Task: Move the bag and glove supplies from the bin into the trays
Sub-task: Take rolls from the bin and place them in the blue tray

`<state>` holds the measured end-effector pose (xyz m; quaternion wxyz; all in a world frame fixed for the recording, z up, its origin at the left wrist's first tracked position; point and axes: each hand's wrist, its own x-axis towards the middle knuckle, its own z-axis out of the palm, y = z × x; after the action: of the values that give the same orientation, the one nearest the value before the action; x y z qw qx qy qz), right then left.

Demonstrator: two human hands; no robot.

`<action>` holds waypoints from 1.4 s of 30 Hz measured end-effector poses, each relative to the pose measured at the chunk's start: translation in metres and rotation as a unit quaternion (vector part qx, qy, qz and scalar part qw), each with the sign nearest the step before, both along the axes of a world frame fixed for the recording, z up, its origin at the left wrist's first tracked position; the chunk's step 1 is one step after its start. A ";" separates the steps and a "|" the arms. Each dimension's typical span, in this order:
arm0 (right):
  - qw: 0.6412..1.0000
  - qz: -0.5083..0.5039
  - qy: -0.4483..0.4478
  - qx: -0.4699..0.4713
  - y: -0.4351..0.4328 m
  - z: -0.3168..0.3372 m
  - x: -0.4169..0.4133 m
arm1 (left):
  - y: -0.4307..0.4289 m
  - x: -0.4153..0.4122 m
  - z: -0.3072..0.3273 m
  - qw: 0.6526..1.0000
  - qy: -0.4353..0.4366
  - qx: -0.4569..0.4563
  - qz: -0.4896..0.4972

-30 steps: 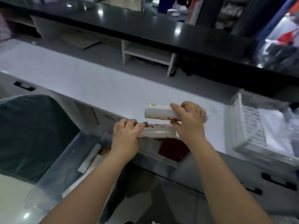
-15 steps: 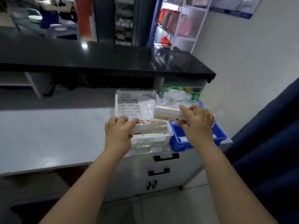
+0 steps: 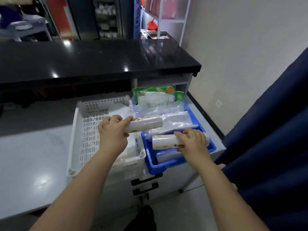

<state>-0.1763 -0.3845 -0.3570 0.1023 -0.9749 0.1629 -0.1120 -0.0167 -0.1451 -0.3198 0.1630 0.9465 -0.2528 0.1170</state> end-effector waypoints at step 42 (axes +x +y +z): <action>0.886 0.370 0.280 0.005 -0.045 0.000 0.059 | -0.076 -0.055 -0.010 0.977 0.020 -0.034 0.210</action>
<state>-0.1177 -0.4291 -0.3571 0.0916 -0.9547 -0.1868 0.2127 -0.0713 -0.2211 -0.3301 0.1715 0.9745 -0.0415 0.1383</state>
